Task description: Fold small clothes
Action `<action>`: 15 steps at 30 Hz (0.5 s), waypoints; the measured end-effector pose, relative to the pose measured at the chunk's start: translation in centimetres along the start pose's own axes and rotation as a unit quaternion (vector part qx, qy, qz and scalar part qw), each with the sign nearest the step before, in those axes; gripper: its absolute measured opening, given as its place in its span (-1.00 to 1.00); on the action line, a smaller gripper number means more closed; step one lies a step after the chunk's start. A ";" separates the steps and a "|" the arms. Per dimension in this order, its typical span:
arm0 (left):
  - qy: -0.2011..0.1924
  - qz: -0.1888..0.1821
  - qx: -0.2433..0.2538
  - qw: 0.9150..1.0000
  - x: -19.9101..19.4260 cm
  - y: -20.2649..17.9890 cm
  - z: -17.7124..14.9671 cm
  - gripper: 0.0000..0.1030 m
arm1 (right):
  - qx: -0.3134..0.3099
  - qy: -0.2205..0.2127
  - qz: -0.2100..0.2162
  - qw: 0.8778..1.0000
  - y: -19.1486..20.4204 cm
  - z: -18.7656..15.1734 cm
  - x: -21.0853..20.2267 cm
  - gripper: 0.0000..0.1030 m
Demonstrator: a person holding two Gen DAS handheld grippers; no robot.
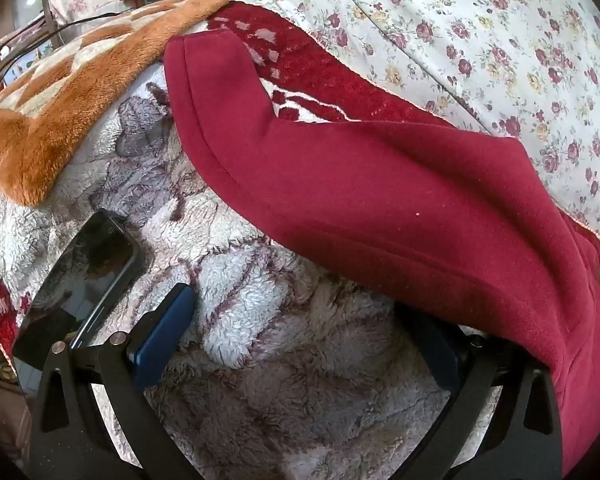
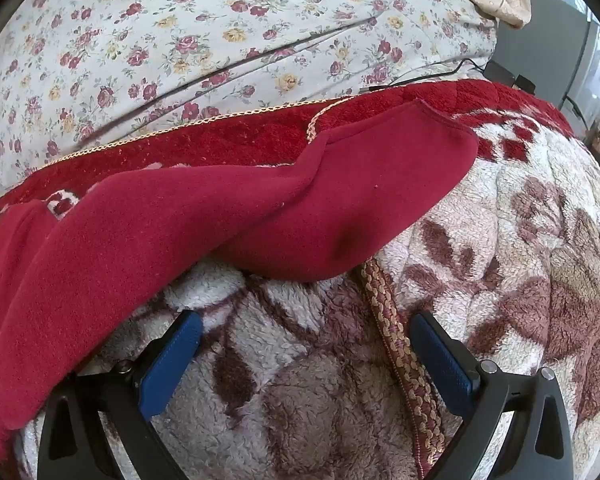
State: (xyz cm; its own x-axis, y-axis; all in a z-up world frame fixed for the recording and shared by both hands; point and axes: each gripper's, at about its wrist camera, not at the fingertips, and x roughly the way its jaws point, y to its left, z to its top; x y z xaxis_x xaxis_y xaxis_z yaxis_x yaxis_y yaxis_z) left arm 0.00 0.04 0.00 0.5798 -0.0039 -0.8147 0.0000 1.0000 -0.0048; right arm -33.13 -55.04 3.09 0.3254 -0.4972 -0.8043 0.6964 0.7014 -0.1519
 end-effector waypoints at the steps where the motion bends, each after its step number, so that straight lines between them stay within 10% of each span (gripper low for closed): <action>1: 0.000 0.000 0.000 1.000 0.0 0.0 0.0 0.99 | 0.000 0.000 0.000 1.000 0.0 0.0 0.0 1.00; 15: 0.035 -0.023 0.002 0.999 -2.0 0.5 -1.1 0.99 | -0.002 0.003 -0.002 1.000 0.0 0.0 0.1 1.00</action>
State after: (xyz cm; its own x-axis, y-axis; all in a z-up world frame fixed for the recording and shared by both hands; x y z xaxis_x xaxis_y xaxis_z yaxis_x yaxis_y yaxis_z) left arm -2.08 0.59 0.98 0.5203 -0.0498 -0.8525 0.0282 0.9988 -0.0411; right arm -33.03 -55.09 3.03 0.3188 -0.4963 -0.8075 0.6951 0.7016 -0.1568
